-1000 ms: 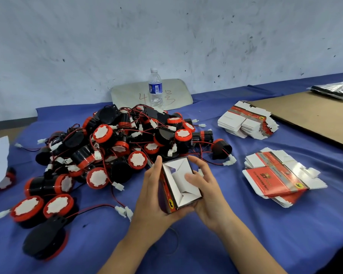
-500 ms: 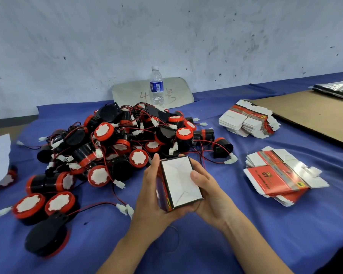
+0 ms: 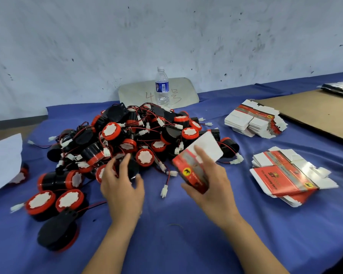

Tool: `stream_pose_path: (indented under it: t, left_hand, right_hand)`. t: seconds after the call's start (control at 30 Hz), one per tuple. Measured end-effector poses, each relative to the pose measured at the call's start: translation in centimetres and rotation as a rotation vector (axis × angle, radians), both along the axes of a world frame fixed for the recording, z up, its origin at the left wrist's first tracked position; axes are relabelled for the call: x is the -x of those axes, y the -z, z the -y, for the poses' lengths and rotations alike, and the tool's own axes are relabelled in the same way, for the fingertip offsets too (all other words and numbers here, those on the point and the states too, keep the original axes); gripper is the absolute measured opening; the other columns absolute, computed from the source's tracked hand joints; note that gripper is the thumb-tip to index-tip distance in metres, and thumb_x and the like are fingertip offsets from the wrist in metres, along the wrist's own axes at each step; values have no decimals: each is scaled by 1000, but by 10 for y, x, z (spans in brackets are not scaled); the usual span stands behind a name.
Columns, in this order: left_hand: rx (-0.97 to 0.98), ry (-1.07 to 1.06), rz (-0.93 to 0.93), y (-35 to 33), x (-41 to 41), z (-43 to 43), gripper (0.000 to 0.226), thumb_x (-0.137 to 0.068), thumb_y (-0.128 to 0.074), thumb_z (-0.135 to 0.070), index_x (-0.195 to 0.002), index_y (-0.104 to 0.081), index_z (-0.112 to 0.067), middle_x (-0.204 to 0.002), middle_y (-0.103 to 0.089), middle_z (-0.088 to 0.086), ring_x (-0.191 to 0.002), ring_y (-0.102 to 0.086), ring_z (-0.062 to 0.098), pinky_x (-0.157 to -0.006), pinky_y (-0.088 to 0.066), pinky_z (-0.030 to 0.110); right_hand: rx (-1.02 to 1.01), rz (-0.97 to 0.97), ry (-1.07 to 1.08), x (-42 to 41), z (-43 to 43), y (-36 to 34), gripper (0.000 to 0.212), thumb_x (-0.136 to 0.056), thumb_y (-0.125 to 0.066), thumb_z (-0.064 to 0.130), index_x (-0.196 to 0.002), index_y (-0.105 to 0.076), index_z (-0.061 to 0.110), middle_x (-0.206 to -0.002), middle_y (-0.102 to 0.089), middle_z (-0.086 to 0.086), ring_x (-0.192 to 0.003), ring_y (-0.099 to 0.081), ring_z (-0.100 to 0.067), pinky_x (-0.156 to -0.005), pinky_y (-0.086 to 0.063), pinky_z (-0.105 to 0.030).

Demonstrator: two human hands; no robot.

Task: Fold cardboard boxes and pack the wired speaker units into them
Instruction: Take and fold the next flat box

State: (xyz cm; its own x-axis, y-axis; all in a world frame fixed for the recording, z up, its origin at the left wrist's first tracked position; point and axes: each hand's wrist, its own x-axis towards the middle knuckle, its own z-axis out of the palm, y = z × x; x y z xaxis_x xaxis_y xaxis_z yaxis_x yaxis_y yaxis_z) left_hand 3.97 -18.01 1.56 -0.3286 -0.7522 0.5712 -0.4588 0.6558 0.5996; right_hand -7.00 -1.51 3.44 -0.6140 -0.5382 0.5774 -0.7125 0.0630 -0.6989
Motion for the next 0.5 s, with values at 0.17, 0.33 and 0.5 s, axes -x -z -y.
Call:
stream_pose_path:
  t: [0.17, 0.33, 0.5]
  left_hand:
    - [10, -43, 233, 9, -5, 17, 80, -85, -69, -29, -151, -25, -24, -154, -32, 6, -146, -14, 29, -116, -12, 50]
    - [21, -114, 276, 9, 0, 22, 90, -80, -73, -38, -152, -20, -32, -144, -46, 5, -145, -13, 29, -115, 5, 53]
    - [99, -187, 239, 6, 1, 24, 79, -71, -82, -32, -139, -46, -18, -124, -60, 10, -132, -33, 33, -116, 0, 56]
  right_hand:
    - [-276, -273, -94, -2, 4, 10, 91, -79, -74, 12, -144, -23, 49, -103, -52, 13, -104, -33, -7, -96, -18, -7]
    - [-378, -414, -115, -7, 5, 7, 83, -77, -76, 16, -146, -34, 35, -101, -51, 3, -105, -45, -17, -114, -13, -18]
    - [-517, -501, -146, -11, 7, 4, 72, -88, -63, 36, -149, -25, 37, -102, -61, 2, -103, -55, -20, -114, -1, -19]
